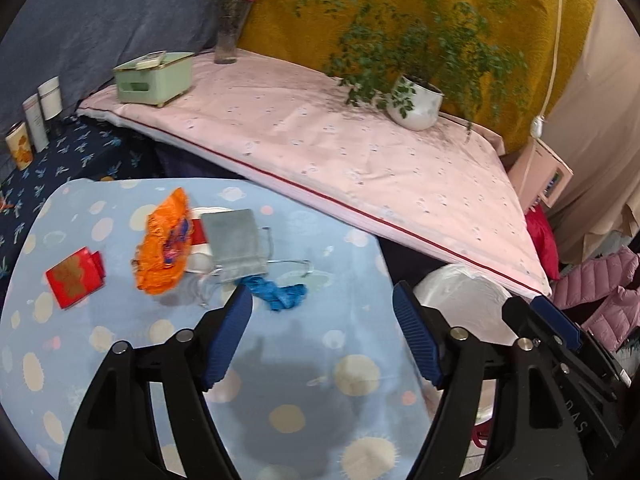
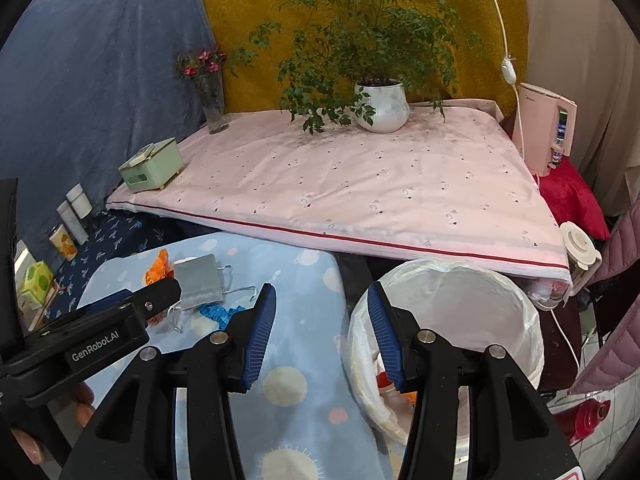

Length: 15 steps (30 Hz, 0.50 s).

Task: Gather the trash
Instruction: 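Move both open tools back toward the red envelope and orange bag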

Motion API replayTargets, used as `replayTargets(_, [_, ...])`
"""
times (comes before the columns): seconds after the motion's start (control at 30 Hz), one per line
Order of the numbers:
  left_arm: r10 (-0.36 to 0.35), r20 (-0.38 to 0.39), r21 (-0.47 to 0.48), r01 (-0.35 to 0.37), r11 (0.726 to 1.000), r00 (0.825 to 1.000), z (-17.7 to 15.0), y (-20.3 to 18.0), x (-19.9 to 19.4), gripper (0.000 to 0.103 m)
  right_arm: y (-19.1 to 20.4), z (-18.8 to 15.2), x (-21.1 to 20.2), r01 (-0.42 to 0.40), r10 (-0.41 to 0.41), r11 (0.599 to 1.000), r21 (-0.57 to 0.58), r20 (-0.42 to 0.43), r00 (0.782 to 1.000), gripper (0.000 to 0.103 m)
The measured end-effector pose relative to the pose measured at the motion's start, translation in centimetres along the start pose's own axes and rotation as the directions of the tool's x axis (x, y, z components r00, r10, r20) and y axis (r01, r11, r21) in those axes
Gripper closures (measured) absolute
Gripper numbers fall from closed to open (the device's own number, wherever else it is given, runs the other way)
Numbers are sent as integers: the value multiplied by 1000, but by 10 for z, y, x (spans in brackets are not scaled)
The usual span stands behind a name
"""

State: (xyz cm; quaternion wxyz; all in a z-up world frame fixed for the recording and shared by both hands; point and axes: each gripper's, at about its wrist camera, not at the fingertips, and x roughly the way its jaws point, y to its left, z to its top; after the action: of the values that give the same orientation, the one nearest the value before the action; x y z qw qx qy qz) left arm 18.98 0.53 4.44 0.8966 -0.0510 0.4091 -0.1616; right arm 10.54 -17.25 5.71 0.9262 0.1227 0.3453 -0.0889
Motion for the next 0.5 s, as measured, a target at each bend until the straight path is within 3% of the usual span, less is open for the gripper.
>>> replayTargets(0.37, [143,-35,-121,-146,982,989,-11,117,4,30,60,-16,41,-63,58,996,-69,-80,995,56])
replayTargets(0.5, [207,-39,-140,-211,968,978,-14,161,7,19,80,-22,61,-85,75,993,-86,-113,991,56])
